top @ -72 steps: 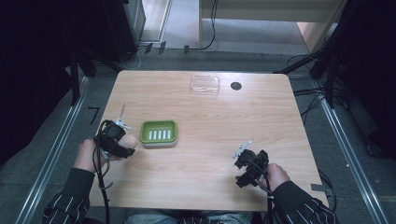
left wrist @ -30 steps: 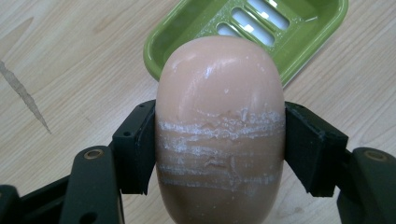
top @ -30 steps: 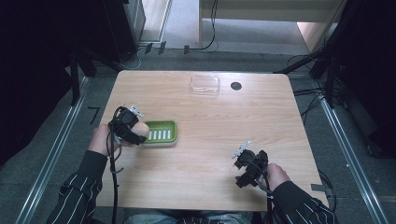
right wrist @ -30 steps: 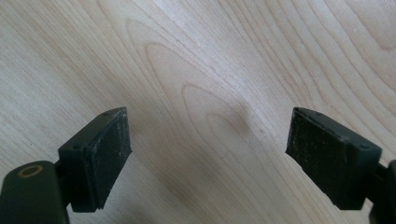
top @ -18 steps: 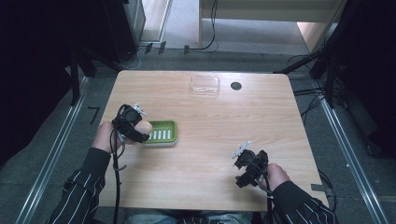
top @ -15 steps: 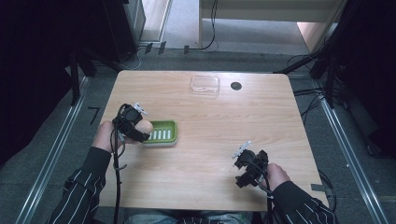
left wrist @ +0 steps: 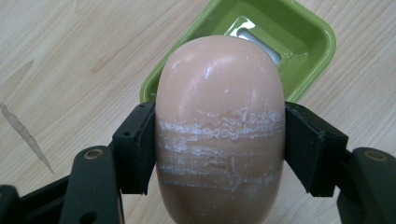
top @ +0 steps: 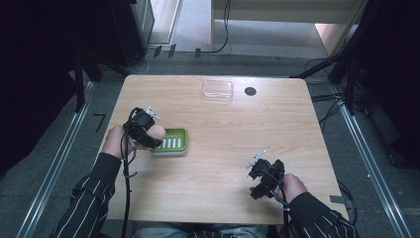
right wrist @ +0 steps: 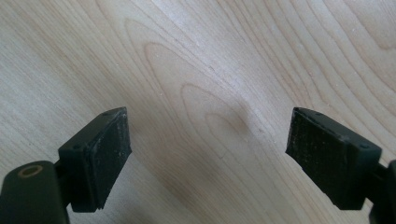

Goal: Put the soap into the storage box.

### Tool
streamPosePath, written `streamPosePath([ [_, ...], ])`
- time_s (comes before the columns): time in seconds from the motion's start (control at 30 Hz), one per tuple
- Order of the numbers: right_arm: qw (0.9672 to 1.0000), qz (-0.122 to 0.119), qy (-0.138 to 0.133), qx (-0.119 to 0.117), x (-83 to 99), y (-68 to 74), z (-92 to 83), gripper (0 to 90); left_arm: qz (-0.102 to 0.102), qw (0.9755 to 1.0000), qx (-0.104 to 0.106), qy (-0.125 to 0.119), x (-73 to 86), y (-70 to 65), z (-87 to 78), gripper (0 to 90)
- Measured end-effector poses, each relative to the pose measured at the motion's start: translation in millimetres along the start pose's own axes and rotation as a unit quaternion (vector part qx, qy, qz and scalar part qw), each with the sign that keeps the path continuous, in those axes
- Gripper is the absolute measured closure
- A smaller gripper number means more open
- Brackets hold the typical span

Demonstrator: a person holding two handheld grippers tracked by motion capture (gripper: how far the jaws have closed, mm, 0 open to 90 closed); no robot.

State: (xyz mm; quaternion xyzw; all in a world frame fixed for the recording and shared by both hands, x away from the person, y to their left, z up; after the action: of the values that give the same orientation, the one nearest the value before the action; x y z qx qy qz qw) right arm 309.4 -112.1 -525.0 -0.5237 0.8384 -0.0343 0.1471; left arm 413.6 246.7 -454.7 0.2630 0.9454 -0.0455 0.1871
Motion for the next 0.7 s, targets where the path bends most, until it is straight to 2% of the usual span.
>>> streamPosePath([
  [0.7, 1.0000, 0.000, 0.000, -0.001, 0.1, 0.0, 0.4, 14.3, 0.021, 0.9997, 0.015, -0.006, -14.6, -10.3, 6.8, 33.8],
])
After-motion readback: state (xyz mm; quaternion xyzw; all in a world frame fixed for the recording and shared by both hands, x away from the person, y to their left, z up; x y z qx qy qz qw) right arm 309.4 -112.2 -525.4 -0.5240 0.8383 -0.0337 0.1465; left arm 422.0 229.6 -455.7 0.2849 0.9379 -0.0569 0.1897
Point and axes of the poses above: each handheld gripper's, and its own axes: z roughly forward along the jaws, x roughly out of its underside, y roughly to its left, the point moved 7 cm from there along z, roughly forward along the jaws, and after that the axes turned 15 degrees about -z, right-handed, at the moved point
